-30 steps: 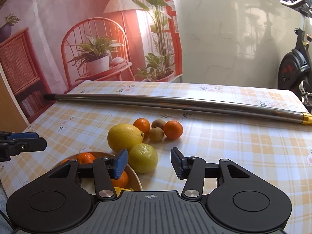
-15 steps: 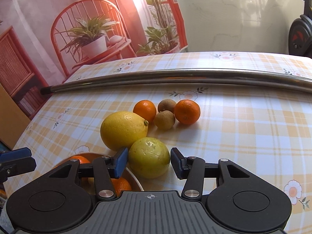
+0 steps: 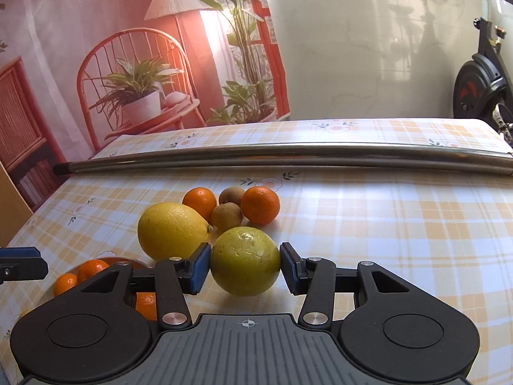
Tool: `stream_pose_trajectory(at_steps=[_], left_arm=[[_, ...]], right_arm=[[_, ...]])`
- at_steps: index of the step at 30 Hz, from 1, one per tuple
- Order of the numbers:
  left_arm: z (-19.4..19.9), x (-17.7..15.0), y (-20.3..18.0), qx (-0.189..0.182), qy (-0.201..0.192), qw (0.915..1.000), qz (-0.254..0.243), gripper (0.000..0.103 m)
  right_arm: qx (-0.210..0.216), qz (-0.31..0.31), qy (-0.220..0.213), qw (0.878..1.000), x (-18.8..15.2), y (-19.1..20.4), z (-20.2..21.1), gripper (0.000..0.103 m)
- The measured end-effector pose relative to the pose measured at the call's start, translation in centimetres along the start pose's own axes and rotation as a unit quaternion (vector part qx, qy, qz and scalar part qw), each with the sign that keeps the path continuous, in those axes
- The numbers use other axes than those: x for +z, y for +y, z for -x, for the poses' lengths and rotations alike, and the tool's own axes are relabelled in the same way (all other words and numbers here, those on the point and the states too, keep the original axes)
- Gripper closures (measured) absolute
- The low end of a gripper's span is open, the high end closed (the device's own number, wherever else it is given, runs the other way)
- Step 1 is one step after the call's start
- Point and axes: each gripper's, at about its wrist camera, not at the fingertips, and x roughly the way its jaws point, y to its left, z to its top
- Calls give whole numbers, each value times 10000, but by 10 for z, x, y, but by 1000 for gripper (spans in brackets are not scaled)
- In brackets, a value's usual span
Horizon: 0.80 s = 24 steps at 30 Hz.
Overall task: Organize fruits
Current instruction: 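Move the right gripper onto a yellow-green lime and close, then grasp a brown kiwi with the left gripper while the right lifts the lime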
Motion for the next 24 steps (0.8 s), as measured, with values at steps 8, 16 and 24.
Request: stream_pose_trajectory(at_steps=[8,16,24], left_arm=[[-14,22,-18,-155,65,9996,-208,54],[-42,65,-40,-374,233,9983,-384,54],[-108,109,-57,-712,862,9937,58,69]], right_arm=[[-431,132,-363,9983,-13,-26,11,60],[-306,-48,-384,9988,-20,-34,9,60],[-199,-247,-431,9986,-22,-39,10,60]])
